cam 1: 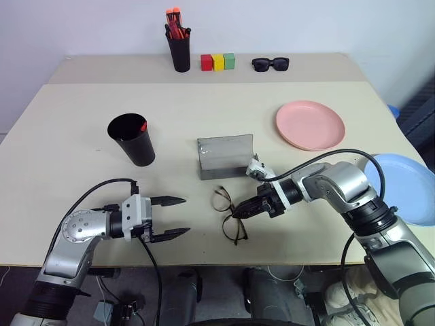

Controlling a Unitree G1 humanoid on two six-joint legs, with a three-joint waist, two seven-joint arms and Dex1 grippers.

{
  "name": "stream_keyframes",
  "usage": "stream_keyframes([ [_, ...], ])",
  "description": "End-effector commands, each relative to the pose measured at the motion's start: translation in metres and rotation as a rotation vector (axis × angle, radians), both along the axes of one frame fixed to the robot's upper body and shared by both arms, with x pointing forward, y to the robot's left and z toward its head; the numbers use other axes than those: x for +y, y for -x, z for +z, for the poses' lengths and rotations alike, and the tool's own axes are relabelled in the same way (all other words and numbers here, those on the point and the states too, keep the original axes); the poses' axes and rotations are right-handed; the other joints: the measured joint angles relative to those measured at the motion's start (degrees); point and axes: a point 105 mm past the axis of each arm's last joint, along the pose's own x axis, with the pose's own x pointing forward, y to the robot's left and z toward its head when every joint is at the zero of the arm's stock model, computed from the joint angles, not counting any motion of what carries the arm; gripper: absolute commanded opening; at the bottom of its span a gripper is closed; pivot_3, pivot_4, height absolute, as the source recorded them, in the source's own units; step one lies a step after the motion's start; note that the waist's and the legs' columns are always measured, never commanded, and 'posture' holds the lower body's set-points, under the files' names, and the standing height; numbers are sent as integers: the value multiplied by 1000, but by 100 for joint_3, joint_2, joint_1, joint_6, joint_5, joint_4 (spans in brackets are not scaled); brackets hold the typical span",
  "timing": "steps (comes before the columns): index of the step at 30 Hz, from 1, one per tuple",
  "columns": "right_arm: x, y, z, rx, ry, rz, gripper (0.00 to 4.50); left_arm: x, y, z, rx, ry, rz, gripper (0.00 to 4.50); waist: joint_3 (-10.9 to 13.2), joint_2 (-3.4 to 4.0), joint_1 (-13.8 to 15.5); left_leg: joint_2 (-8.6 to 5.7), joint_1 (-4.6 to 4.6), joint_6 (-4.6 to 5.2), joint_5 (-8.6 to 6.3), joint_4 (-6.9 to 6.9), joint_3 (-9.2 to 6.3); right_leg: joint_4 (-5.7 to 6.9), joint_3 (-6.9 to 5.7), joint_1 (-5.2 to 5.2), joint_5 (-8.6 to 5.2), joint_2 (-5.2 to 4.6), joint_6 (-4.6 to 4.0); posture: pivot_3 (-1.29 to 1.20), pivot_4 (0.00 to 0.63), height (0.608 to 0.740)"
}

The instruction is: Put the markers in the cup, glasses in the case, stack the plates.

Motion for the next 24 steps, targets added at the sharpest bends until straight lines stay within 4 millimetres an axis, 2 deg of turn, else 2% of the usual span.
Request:
stream_keyframes([
  [1, 3, -2, 4, -28, -4, 11, 47, -1, 1, 12, -36, 10, 6, 3409, 0, 0, 1, 0, 0, 0, 0, 0, 0, 0, -1, 0, 0, 0, 0, 0, 150, 740],
  [10, 4, -2, 5, -62, -12, 15, 47, -1, 2, 17, -31, 10, 21, 3409, 0, 0, -3, 0, 0, 0, 0, 1, 0, 0, 0, 0, 0, 0, 0, 0, 150, 740],
  [17, -12, -1, 21, -176, 9, 38, 47, -2, 1, 12, -22, 14, 28, 3409, 1, 1, 15, -1, -1, 0, 0, 1, 2, -1, 0, 0, 0, -1, 0, 0, 150, 740],
  [24, -20, -19, 50, -458, -29, 13, 47, -3, -1, 6, -21, 23, 24, 3409, 1, 1, -4, 0, -1, 0, 0, 1, 13, -1, 0, 0, 0, 0, 0, 0, 150, 740],
])
